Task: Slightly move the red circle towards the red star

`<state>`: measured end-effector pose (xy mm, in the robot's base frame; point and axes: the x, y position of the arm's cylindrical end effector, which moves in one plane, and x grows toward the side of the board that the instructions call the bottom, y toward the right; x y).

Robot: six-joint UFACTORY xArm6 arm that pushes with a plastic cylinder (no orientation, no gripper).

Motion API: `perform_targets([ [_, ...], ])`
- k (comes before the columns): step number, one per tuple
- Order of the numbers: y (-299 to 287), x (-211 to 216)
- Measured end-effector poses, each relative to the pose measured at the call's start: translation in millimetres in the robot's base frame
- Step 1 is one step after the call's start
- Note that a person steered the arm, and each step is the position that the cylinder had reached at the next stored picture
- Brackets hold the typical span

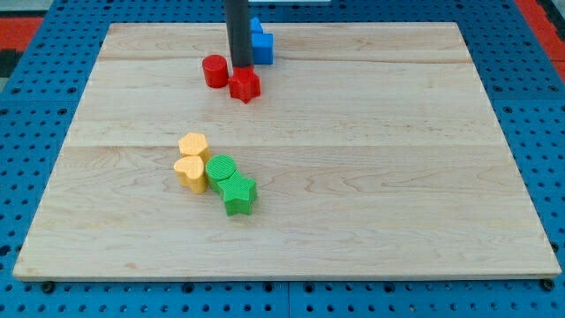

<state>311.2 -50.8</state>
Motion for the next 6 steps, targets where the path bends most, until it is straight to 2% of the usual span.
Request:
perform_targets([
  [1, 9, 26],
  [3, 6, 0],
  [4, -15, -35],
  [5, -53, -47],
  [6, -70, -8],
])
